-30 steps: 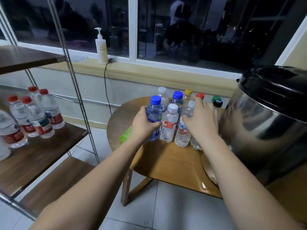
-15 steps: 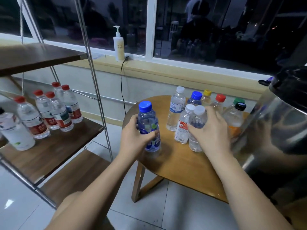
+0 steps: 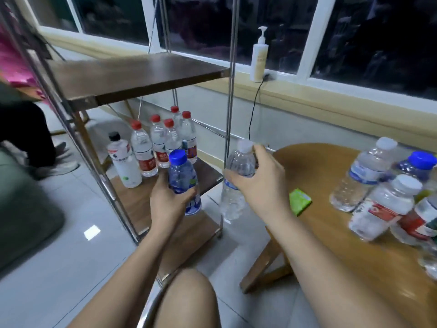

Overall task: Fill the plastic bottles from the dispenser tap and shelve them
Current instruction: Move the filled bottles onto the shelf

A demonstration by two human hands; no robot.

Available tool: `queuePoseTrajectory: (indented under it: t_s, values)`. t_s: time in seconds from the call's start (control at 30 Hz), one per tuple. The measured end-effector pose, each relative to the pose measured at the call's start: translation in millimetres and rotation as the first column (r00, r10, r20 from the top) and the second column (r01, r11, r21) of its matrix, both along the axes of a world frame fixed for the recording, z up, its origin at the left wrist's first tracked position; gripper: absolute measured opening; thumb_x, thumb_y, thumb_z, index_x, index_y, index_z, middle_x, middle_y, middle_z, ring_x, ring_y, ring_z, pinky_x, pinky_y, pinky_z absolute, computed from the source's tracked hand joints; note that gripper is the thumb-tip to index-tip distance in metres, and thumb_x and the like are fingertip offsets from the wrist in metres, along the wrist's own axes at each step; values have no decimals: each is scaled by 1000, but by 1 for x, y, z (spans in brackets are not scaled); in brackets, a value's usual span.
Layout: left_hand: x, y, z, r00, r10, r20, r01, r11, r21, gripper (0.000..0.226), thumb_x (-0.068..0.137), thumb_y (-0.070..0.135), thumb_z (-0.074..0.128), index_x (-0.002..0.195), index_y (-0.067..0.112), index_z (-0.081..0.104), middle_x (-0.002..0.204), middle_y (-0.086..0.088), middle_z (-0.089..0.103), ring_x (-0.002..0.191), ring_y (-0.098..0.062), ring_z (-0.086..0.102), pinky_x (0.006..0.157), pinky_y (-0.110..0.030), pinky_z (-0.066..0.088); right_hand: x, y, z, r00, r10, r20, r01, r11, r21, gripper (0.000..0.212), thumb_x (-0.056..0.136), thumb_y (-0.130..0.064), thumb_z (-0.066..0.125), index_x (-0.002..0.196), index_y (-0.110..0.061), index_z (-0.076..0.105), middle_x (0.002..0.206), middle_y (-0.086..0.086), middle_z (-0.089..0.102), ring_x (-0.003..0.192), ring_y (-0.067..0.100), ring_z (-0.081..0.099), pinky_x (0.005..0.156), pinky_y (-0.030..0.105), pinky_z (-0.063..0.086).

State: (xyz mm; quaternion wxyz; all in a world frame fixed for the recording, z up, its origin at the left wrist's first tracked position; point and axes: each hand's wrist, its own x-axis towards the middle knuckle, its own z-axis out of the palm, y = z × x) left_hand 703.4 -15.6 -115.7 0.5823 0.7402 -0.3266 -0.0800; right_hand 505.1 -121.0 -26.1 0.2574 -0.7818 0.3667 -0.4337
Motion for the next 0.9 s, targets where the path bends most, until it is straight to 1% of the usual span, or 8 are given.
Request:
queuePoseTrajectory:
  t_s: [0.27,0.37,0.5,0.6,0.7,0.73,0.8,0.9]
  values:
    - [85,-4,-30,940,334,-73,-330,942,52,57,79,23,95,124,28,62,114,8,71,100,-14,69,81,-31,53,160,-25,-67,974,208,-89,-201,977,77,63,81,-46,92,133,-29,59,119,-2,74,106,24,71,84,44,60]
    - [102,-9,-34,911,402,-94,-406,913,-28,48,82,23,91,119,25,62,110,8,68,96,-9,69,74,-20,50,205,-33,-81,962,246,-122,-239,968,74,68,84,-48,89,140,-34,52,128,-2,73,114,25,72,89,43,61]
    - [120,-18,-38,882,444,-157,-467,870,-160,41,85,3,82,120,15,65,104,7,68,95,2,70,75,-16,54,248,-39,-84,948,312,-66,-308,949,63,65,84,-35,91,139,-31,57,138,-8,69,126,17,66,97,38,58]
    - [127,-21,-44,880,426,-211,-465,865,-192,61,87,15,86,140,31,59,128,7,72,116,-10,73,98,-37,63,264,-47,-89,932,361,25,-361,932,20,80,82,-23,94,150,-27,52,144,-6,66,135,10,60,110,26,49]
    - [123,-20,-50,867,448,-218,-488,854,-183,68,85,17,89,136,47,56,133,15,67,123,-10,69,103,-44,62,266,-53,-104,936,351,6,-351,935,46,79,81,-21,95,147,-20,52,142,-2,64,131,2,55,101,1,39]
    - [121,-19,-55,861,466,-202,-500,850,-168,63,86,17,89,129,50,57,127,16,68,119,-10,70,99,-45,63,265,-56,-115,940,340,-30,-337,939,71,76,81,-22,96,143,-18,54,139,0,65,128,5,57,96,0,39]
    - [120,-17,-65,866,463,-188,-490,861,-135,58,87,14,89,120,49,57,116,13,70,108,-12,73,90,-48,65,265,-58,-137,935,328,-132,-314,942,118,64,82,-27,95,134,-19,58,130,2,71,120,17,68,92,13,50]
    - [121,-19,-70,850,482,-211,-508,856,-94,62,84,13,88,130,38,55,120,9,68,110,-15,72,95,-52,63,279,-63,-156,928,296,-224,-272,953,134,54,85,-37,92,127,-21,62,122,2,73,113,23,73,93,37,62]
